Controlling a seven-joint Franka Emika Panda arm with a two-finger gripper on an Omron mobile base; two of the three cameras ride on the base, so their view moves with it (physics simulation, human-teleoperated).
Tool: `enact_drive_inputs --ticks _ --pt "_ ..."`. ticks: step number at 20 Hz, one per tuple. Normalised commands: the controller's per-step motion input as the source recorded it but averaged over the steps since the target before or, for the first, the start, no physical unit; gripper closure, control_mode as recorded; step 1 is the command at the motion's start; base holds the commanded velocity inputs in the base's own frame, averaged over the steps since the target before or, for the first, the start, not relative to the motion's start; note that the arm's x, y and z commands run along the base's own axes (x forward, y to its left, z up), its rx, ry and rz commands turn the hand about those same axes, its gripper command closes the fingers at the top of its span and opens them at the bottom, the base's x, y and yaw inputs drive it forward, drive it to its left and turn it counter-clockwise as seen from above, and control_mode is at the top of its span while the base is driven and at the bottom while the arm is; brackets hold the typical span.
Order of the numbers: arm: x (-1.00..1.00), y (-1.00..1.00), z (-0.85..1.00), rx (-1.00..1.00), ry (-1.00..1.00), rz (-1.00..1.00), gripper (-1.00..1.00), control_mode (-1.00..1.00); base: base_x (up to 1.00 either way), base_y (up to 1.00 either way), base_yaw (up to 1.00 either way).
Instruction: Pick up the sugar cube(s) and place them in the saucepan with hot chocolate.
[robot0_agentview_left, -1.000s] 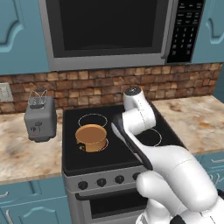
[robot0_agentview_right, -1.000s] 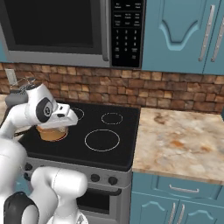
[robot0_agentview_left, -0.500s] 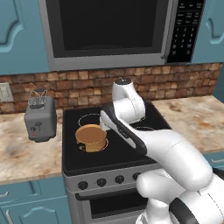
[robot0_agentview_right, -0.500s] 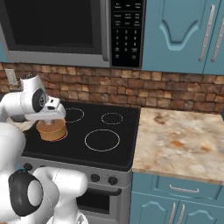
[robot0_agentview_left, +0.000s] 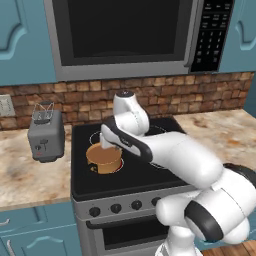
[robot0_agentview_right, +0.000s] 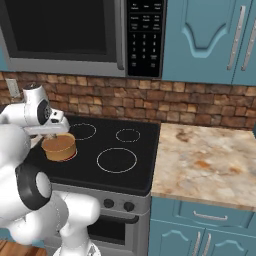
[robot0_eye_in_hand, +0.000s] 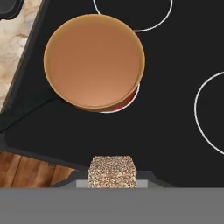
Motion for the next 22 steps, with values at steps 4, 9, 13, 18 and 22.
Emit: enact_drive_inputs --ticks 4,9,13,18,22 --pt "0.54 0.06 -0.23 0.00 0.07 0.00 1.00 -1.00 0.00 0.00 0.00" --pt "0.58 0.11 -0.28 0.00 0.08 0.00 1.00 -1.00 0.00 0.00 0.00" --pt "0.53 0.33 -0.24 0.00 0.05 0.00 1.00 -1.00 0.00 0.00 0.00" --pt "0.38 0.25 -0.27 -0.02 0.08 0.00 1.00 -1.00 0.00 0.00 0.00" --pt "0.32 0.09 -0.32 -0.02 0.11 0.00 1.00 -1.00 0.00 0.00 0.00"
